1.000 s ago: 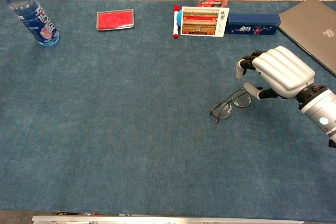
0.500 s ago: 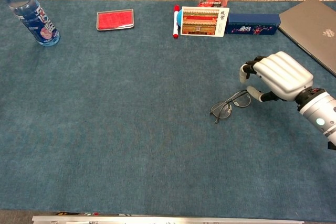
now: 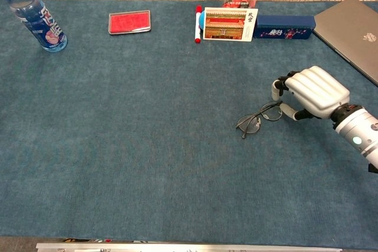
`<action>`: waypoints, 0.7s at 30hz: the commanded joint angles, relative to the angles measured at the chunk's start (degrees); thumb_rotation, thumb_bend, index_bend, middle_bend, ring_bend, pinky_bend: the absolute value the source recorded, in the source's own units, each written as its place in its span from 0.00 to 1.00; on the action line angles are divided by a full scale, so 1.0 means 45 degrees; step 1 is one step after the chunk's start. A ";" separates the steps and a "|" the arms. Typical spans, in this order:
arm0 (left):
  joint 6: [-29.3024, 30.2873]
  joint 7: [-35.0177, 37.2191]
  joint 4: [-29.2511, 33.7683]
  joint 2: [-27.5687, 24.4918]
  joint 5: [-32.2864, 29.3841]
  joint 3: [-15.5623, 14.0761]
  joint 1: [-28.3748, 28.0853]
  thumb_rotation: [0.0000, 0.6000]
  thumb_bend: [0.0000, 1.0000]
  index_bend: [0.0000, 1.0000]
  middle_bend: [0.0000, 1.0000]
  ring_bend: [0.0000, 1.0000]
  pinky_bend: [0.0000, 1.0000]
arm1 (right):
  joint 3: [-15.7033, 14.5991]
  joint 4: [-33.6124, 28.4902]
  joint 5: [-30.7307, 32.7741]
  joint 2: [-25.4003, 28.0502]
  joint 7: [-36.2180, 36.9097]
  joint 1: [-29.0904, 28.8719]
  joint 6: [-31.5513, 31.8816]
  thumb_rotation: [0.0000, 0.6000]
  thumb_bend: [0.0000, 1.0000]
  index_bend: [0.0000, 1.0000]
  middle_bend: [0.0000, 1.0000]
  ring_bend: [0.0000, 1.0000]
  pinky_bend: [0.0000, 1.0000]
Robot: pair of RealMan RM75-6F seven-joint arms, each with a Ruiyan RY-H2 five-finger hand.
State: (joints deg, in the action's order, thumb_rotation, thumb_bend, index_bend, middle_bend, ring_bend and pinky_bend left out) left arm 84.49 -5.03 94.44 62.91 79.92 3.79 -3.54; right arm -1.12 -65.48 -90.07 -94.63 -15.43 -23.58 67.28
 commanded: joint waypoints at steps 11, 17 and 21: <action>-0.0007 0.0040 0.0002 -0.0013 -0.0016 0.0008 0.0002 1.00 0.24 0.56 0.57 0.44 0.53 | -0.0048 0.0251 0.0014 -0.0155 0.0149 -0.0011 -0.0082 1.00 0.36 0.49 0.49 0.40 0.59; -0.0038 0.0050 -0.0015 -0.0015 -0.0042 0.0014 -0.0007 1.00 0.24 0.56 0.57 0.44 0.53 | 0.0072 -0.1265 -0.0691 0.0668 -0.0010 0.0023 0.1093 1.00 0.36 0.49 0.49 0.40 0.59; -0.0039 -0.0026 -0.0015 0.0010 -0.0016 -0.0005 -0.0013 1.00 0.24 0.56 0.57 0.44 0.53 | 0.0171 -0.2614 -0.1074 0.1491 -0.0536 0.0124 0.1796 1.00 0.36 0.49 0.49 0.40 0.59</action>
State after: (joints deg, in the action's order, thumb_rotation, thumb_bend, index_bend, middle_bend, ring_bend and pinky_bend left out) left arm 84.31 -5.14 94.37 62.94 79.84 3.78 -3.60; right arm -0.74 -73.87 -93.51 -90.41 -16.27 -23.36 73.12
